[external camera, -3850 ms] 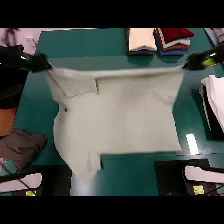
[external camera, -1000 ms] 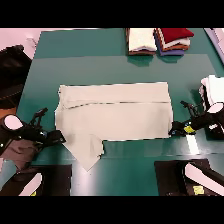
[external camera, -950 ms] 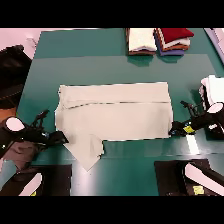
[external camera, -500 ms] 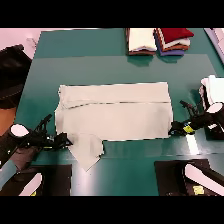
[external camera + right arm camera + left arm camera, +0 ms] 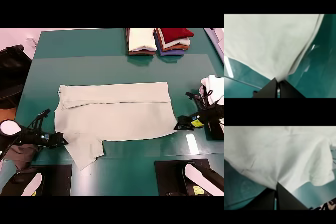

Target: Fold the shirts.

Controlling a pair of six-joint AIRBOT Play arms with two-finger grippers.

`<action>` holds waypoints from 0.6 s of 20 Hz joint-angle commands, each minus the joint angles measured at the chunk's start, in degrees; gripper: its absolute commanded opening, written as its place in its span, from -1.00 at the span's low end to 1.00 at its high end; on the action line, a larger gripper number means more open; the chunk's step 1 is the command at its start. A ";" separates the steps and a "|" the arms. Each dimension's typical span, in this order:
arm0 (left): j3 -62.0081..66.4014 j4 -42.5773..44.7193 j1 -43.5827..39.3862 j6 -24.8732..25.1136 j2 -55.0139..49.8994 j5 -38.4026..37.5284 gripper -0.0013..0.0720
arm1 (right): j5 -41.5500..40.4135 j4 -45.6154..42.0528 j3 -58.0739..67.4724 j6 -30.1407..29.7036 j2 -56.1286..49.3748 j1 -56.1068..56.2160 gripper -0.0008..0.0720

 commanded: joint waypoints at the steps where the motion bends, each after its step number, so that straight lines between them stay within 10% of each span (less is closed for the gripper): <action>1: 2.12 1.42 0.00 -2.91 8.83 -8.13 -0.91 | 3.65 -6.56 -1.68 1.31 7.96 0.00 -0.93; 5: 9.25 2.89 0.00 -4.22 11.52 -13.27 -0.91 | 4.09 -10.40 0.31 1.90 14.71 0.09 -0.93; 12: 14.73 3.82 0.00 1.62 -0.39 4.83 -0.91 | -2.78 -2.69 15.06 2.78 0.52 0.20 -0.93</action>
